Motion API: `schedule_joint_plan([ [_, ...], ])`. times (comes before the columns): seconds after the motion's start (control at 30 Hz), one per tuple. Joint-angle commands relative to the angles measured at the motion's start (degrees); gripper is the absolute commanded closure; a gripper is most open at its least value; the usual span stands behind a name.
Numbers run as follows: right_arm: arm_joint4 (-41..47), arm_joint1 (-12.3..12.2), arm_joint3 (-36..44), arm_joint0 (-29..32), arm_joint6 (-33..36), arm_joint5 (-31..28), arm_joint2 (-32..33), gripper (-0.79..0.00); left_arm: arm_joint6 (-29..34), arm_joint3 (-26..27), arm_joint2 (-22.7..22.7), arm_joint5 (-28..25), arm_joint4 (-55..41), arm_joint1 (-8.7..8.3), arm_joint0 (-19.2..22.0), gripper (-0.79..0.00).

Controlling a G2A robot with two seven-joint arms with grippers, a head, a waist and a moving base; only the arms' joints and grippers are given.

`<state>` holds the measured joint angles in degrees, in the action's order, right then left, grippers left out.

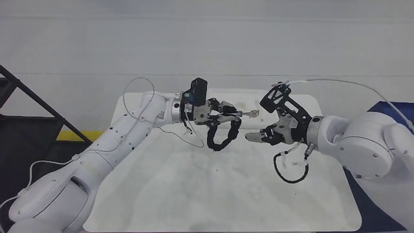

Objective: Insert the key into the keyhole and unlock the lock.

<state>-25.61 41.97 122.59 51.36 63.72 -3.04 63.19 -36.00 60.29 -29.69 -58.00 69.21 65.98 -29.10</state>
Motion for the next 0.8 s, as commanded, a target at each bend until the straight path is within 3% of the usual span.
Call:
schedule_joint_plan([
  [0.0, -2.7, 0.0, 0.0, -0.5, -0.1, -4.5, -0.4, -0.785, 1.6, 0.2, 0.6, 0.0, -1.8, -0.09, 0.5, 0.000],
  [0.33, -14.5, -0.1, -3.2, -1.6, -5.5, -25.8, -2.4, -0.785, 8.2, -0.2, 4.3, 0.0, -10.4, 0.36, 2.2, 0.000],
  [0.5, -17.5, -0.2, -2.9, 0.2, -8.3, -29.8, -2.5, -0.785, 9.9, -1.3, 6.0, 0.0, -13.7, 0.85, 2.9, 0.000],
  [0.77, -19.5, -0.1, -1.6, 1.5, -9.2, -29.9, -3.2, -0.785, 10.1, -2.9, 7.7, 0.0, -15.8, 1.64, 3.9, 0.000],
])
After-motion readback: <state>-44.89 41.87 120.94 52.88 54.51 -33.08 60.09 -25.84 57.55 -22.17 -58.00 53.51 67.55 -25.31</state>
